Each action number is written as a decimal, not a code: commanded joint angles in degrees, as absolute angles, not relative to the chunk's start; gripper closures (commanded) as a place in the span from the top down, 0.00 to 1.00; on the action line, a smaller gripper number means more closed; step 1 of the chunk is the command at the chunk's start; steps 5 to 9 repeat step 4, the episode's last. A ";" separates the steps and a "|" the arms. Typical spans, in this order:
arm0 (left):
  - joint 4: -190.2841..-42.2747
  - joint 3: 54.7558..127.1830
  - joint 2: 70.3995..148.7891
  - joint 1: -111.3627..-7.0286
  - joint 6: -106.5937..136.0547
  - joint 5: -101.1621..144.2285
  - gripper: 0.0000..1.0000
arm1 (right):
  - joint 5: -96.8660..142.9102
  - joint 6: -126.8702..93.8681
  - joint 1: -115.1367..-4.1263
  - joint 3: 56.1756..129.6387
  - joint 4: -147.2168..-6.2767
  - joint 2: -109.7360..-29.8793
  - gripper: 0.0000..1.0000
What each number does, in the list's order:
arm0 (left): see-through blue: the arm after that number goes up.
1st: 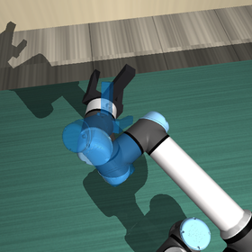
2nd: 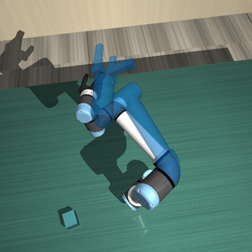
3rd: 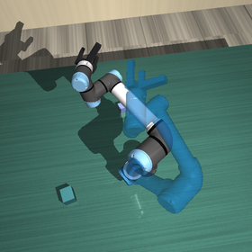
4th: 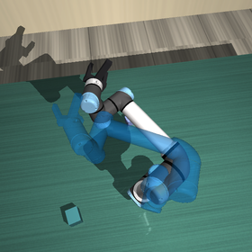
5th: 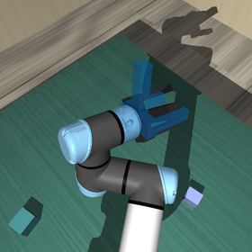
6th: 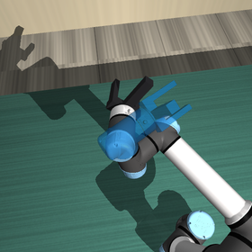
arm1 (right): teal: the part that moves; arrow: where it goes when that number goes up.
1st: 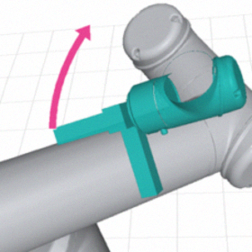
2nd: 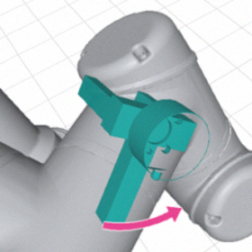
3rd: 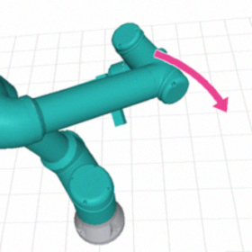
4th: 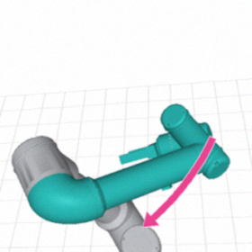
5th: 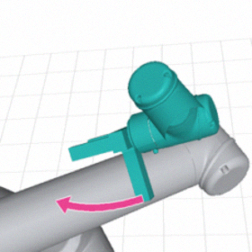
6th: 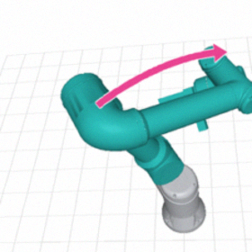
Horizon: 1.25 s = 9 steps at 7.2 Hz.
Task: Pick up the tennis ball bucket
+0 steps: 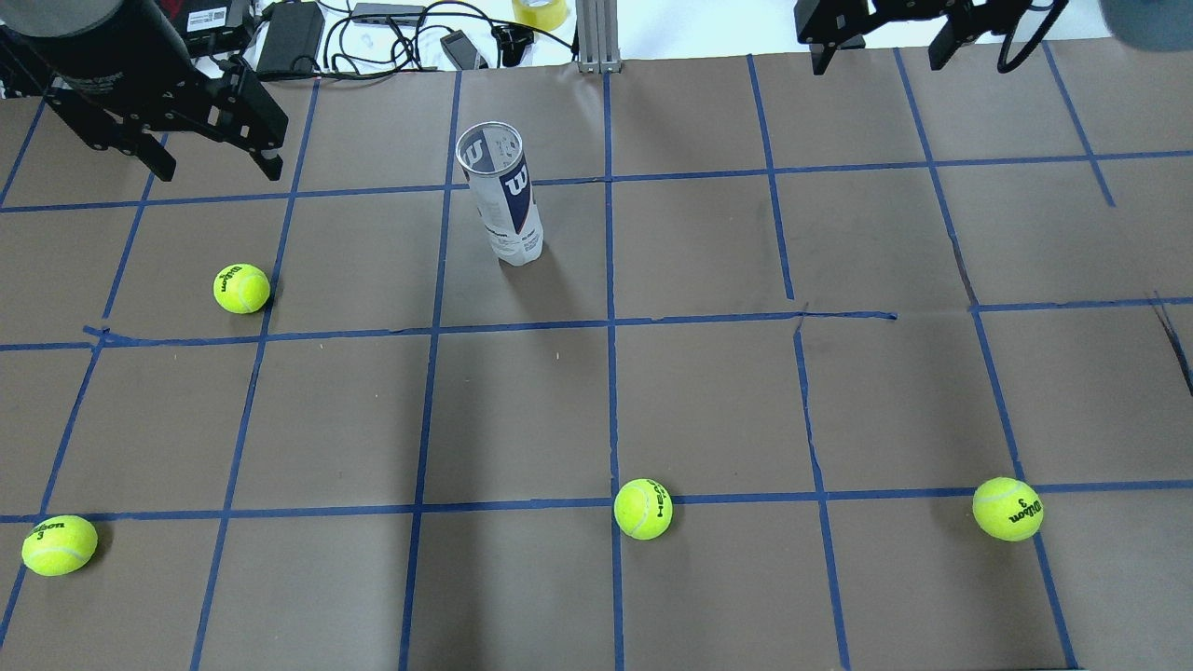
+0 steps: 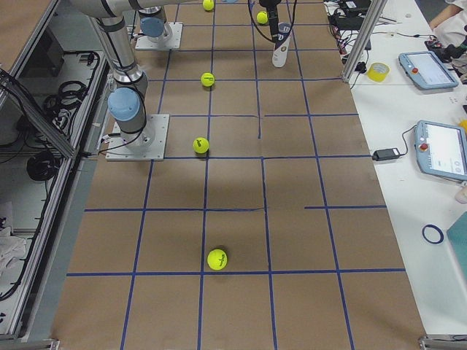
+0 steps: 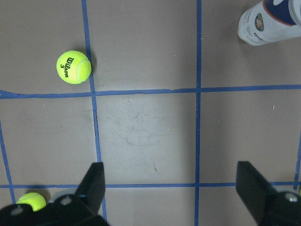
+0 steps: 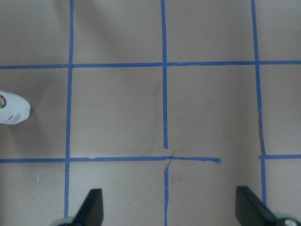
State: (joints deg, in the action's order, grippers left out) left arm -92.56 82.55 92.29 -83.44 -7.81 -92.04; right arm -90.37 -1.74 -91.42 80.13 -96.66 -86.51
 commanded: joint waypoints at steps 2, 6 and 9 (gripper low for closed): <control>-92.46 83.75 91.94 -83.58 -7.73 -91.05 1.00 | -90.88 -1.41 -91.41 84.55 -99.30 -86.40 1.00; -92.29 84.29 91.67 -83.58 -7.82 -91.14 1.00 | -90.88 -2.02 -91.41 84.29 -99.40 -87.01 1.00; -92.29 84.29 91.67 -83.58 -7.82 -91.14 1.00 | -90.88 -2.02 -91.41 84.29 -99.40 -87.01 1.00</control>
